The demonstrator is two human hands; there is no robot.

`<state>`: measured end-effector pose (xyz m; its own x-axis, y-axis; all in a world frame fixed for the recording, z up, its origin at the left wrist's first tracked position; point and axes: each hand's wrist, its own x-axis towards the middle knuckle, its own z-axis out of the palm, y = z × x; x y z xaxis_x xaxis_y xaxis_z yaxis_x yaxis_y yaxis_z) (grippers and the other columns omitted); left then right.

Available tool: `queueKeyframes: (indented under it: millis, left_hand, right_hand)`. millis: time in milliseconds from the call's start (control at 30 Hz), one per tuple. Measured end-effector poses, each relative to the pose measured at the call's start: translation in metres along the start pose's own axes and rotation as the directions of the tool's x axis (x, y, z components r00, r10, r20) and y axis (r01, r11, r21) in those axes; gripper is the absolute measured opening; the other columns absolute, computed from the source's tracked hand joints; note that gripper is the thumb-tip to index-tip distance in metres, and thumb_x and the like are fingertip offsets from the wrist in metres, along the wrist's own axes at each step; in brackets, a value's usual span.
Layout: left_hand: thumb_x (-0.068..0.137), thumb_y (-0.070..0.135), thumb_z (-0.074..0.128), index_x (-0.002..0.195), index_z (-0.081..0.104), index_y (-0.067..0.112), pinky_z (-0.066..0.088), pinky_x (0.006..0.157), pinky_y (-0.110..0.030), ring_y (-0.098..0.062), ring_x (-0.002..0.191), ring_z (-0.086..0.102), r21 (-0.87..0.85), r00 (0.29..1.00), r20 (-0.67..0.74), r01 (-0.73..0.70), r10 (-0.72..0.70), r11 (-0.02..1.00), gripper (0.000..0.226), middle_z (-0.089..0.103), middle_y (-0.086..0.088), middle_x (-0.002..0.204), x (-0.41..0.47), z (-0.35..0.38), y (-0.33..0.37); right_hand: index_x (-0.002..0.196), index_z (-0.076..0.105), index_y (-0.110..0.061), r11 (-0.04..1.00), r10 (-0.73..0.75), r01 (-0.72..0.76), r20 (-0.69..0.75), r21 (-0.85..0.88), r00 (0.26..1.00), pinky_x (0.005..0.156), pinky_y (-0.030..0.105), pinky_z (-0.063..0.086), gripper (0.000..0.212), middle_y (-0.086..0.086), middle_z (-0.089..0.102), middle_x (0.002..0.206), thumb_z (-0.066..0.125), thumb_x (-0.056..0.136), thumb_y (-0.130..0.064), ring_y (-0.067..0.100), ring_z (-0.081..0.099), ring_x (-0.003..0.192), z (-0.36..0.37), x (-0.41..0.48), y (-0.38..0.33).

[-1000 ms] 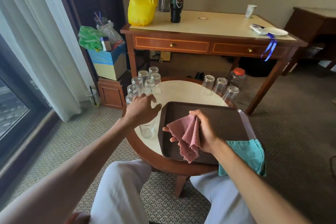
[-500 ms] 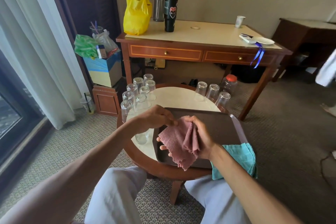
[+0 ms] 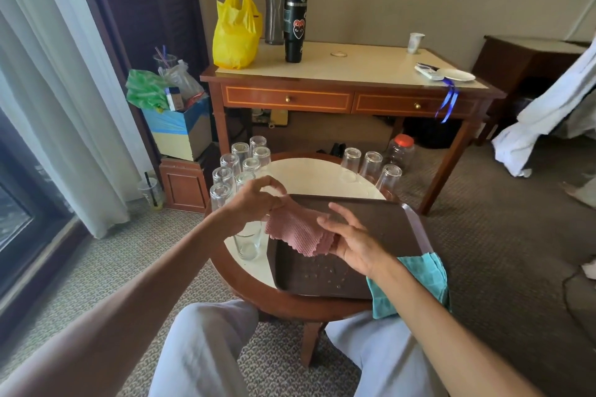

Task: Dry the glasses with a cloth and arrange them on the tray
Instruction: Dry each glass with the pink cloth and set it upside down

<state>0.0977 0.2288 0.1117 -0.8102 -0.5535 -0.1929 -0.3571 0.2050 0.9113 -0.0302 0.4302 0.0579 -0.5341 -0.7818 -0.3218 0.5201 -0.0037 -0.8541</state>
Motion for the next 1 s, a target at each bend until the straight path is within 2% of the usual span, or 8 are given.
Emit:
queueKeyframes:
  millis: [133, 233, 333, 467, 567, 667, 833, 1000]
  left_hand:
    - [0.087, 0.02, 0.081, 0.099, 0.078, 0.031, 0.057, 0.07, -0.025, -0.015, 0.099, 0.069, 0.291, 0.986, 0.061, -0.167, 0.156, 0.942, 0.016, 0.072, 0.007, 0.103, -0.006, -0.002, -0.002]
    - [0.069, 0.018, 0.093, 0.108, 0.079, 0.025, 0.058, 0.081, -0.027, -0.01, 0.095, 0.069, 0.58, 0.949, 0.146, -0.31, 0.279, 0.753, 0.042, 0.075, 0.009, 0.105, -0.011, 0.002, -0.005]
    - [0.077, 0.018, 0.089, 0.112, 0.079, 0.021, 0.044, 0.064, -0.013, -0.01, 0.088, 0.064, 0.669, 0.93, 0.15, -0.346, 0.336, 0.658, 0.037, 0.075, 0.006, 0.104, -0.015, 0.006, -0.001]
    - [0.093, 0.026, 0.076, 0.12, 0.076, 0.019, 0.035, 0.059, -0.014, -0.013, 0.092, 0.059, 0.729, 0.924, 0.152, -0.344, 0.35, 0.592, 0.028, 0.073, 0.001, 0.112, -0.014, 0.005, -0.001]
    - [0.098, 0.028, 0.067, 0.123, 0.071, 0.02, 0.042, 0.079, -0.026, -0.02, 0.106, 0.054, 0.732, 0.929, 0.173, -0.344, 0.328, 0.588, 0.027, 0.062, -0.004, 0.121, -0.013, 0.004, -0.002]
    - [0.1, 0.016, 0.061, 0.116, 0.066, 0.018, 0.051, 0.08, -0.031, -0.021, 0.104, 0.061, 0.642, 0.941, 0.226, -0.338, 0.251, 0.689, 0.016, 0.066, -0.004, 0.118, -0.009, 0.002, -0.005]
    - [0.1, 0.004, 0.058, 0.109, 0.062, 0.027, 0.059, 0.083, -0.036, -0.018, 0.098, 0.064, 0.494, 0.897, 0.339, -0.427, 0.284, 0.758, 0.025, 0.066, 0.007, 0.105, -0.013, 0.0, 0.002]
    - [0.091, 0.011, 0.076, 0.115, 0.07, 0.02, 0.062, 0.085, -0.038, -0.015, 0.099, 0.072, 0.402, 0.876, 0.308, -0.473, 0.37, 0.784, 0.026, 0.074, 0.004, 0.107, -0.012, 0.0, 0.012]
  right_hand:
    - [0.124, 0.063, -0.019, 0.95, -0.069, 0.09, 0.079, -0.299, 0.994, 0.073, 0.036, 0.058, 0.072, 0.015, 0.066, 0.124, 0.089, 0.058, -0.007, 0.031, 0.064, 0.112, 0.001, 0.006, 0.004]
    - [0.116, 0.069, -0.021, 0.877, -0.162, 0.175, 0.067, -0.447, 0.984, 0.074, 0.03, 0.059, 0.067, 0.008, 0.069, 0.118, 0.093, 0.054, -0.015, 0.026, 0.064, 0.112, 0.003, 0.01, 0.01]
    - [0.112, 0.07, -0.028, 0.739, -0.205, 0.21, 0.083, -0.64, 0.975, 0.088, 0.032, 0.056, 0.045, -0.004, 0.07, 0.113, 0.088, 0.072, -0.018, 0.016, 0.061, 0.111, 0.004, 0.012, 0.01]
    - [0.102, 0.066, -0.034, 0.599, -0.178, 0.172, 0.08, -0.782, 0.981, 0.093, 0.038, 0.053, 0.014, -0.008, 0.069, 0.104, 0.072, 0.092, -0.028, 0.015, 0.063, 0.106, 0.004, 0.011, 0.008]
    - [0.094, 0.063, -0.031, 0.553, -0.171, 0.158, 0.074, -0.818, 0.982, 0.089, 0.044, 0.054, 0.004, -0.003, 0.07, 0.095, 0.064, 0.097, -0.032, 0.017, 0.068, 0.092, 0.004, 0.008, 0.004]
    - [0.094, 0.064, -0.026, 0.538, -0.152, 0.154, 0.085, -0.829, 0.985, 0.091, 0.05, 0.055, 0.009, 0.004, 0.07, 0.1, 0.063, 0.098, -0.035, 0.023, 0.07, 0.092, 0.006, 0.005, 0.0]
    - [0.1, 0.063, -0.02, 0.6, -0.039, 0.187, 0.204, -0.778, 0.978, 0.071, 0.016, 0.049, 0.03, -0.012, 0.07, 0.087, 0.083, 0.081, -0.034, -0.001, 0.066, 0.078, 0.02, -0.006, -0.018]
    - [0.108, 0.07, -0.018, 0.607, 0.031, 0.176, 0.245, -0.775, 0.969, 0.099, 0.043, 0.054, 0.036, 0.002, 0.077, 0.103, 0.081, 0.081, -0.04, 0.02, 0.072, 0.099, 0.03, -0.002, -0.018]
